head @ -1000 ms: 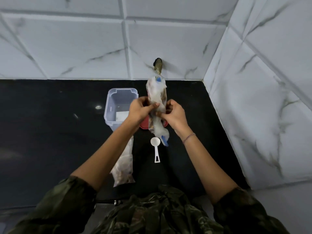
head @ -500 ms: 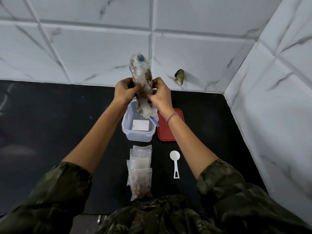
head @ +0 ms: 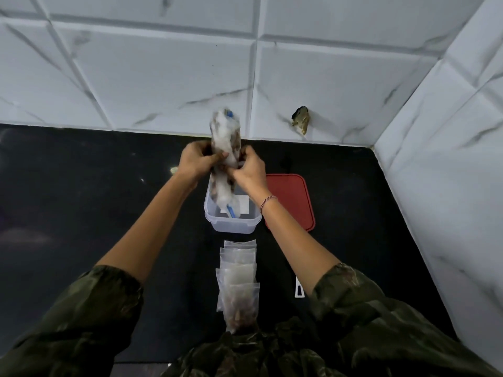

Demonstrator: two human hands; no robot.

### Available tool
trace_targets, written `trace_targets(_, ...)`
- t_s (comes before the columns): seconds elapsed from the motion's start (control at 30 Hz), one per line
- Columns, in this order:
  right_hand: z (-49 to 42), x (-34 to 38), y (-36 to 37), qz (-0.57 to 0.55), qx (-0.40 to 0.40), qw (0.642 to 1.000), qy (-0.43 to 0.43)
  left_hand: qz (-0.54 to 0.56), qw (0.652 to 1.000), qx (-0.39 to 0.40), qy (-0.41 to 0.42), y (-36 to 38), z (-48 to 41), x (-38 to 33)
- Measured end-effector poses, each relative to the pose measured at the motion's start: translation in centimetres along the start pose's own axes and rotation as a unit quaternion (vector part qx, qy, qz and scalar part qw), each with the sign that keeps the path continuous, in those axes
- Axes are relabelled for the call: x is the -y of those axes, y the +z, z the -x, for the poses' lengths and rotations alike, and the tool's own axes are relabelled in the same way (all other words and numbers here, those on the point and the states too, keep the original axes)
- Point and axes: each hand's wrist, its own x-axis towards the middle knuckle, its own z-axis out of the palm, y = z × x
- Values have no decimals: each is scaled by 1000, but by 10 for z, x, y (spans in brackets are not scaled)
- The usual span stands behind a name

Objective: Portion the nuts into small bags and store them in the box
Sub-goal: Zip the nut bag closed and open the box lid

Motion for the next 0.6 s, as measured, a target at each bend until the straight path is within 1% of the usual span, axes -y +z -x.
trace_targets(0.07,6,-17,3,3,26,999,24,-94,995,-1,30,5,8,18)
trace_targets(0.13,11,-30,3,3,49,998,42,-153,984,-4,90,13,19,31)
trace_targets(0.17,12,-33,1,8,57,997,44,-156,982,-8,109,17,24,35)
trace_targets(0.23,12,-35,-2,22,72,996,42,-139,983,-28,120,22,29,39)
trace_targets(0.37,12,-32,-16,25,118,992,45,-121,984,-54,122,31,38,38)
trace_targets(0.47,12,-38,-25,51,150,986,45,-107,986,-51,120,38,44,38)
trace_targets(0.5,15,-40,-27,71,146,986,34,-109,986,-46,118,39,45,38)
trace_targets(0.53,19,-40,-28,93,121,988,7,-110,987,-43,112,40,45,39)
trace_targets(0.57,22,-41,-29,118,78,989,-41,-110,988,-40,101,39,45,39)
trace_targets(0.6,24,-41,-31,149,38,982,-110,-107,990,-38,87,39,44,39)
